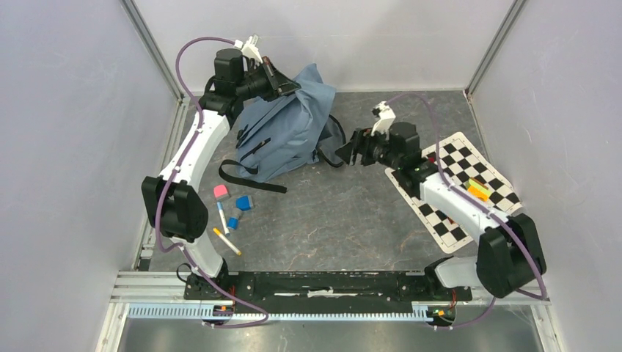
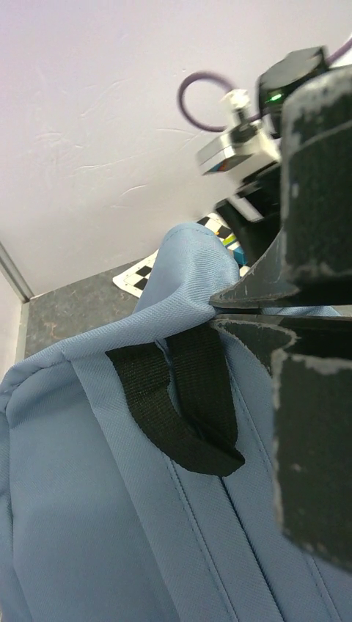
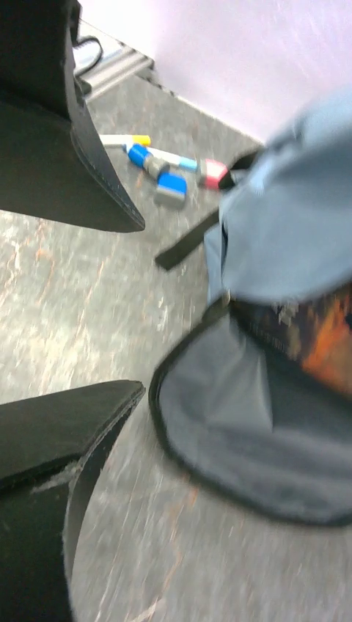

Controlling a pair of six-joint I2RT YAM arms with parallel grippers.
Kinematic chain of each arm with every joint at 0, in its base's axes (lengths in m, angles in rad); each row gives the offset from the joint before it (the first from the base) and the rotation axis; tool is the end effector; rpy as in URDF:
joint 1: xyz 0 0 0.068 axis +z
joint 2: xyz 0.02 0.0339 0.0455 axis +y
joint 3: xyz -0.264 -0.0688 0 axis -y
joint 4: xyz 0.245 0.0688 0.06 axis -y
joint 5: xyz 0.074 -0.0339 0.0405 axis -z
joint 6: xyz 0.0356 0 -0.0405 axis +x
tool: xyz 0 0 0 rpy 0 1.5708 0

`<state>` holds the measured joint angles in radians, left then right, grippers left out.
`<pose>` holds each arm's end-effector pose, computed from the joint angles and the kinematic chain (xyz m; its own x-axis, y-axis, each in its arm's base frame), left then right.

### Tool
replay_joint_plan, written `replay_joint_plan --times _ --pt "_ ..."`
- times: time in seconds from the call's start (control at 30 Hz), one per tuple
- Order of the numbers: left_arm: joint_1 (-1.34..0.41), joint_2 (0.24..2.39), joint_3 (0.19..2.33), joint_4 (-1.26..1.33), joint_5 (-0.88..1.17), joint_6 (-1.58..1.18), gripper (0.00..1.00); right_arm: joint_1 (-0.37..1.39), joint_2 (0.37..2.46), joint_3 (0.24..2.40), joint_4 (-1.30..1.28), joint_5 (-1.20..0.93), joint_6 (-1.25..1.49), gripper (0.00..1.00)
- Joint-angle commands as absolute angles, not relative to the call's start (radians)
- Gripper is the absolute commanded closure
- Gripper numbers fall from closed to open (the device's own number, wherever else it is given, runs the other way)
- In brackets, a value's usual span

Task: Pack the student bag
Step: Place the book in the student bag.

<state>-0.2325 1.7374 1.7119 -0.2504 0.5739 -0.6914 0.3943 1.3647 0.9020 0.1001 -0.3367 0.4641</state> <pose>0.3947 -0.1133 0.3993 -0.6517 -0.3960 -0.6469 0.3716 0.5768 -0.7274 0.2841 0.1309 0.2781 -0.5828 0.2151 -0.7836 -0.4327 0.7341 0.5233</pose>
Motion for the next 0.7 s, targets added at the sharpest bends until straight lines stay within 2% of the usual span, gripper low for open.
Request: replay_joint_plan --times 0.0,0.23,0.47,0.67 --pt "-0.215 1.743 1.736 -0.211 0.477 -0.708 0.98 0.539 1.299 0.855 0.266 -0.212 0.508 0.25" --pt "-0.215 1.742 1.749 -0.221 0.490 -0.654 0.98 0.725 1.392 0.799 0.437 -0.042 0.533 0.34" --pt "-0.216 1.689 1.691 -0.204 0.515 -0.634 0.98 0.778 1.612 0.791 0.648 0.079 0.528 0.47" --pt "-0.216 1.628 1.633 -0.212 0.518 -0.623 0.98 0.784 1.783 0.900 0.688 0.159 0.448 0.49"
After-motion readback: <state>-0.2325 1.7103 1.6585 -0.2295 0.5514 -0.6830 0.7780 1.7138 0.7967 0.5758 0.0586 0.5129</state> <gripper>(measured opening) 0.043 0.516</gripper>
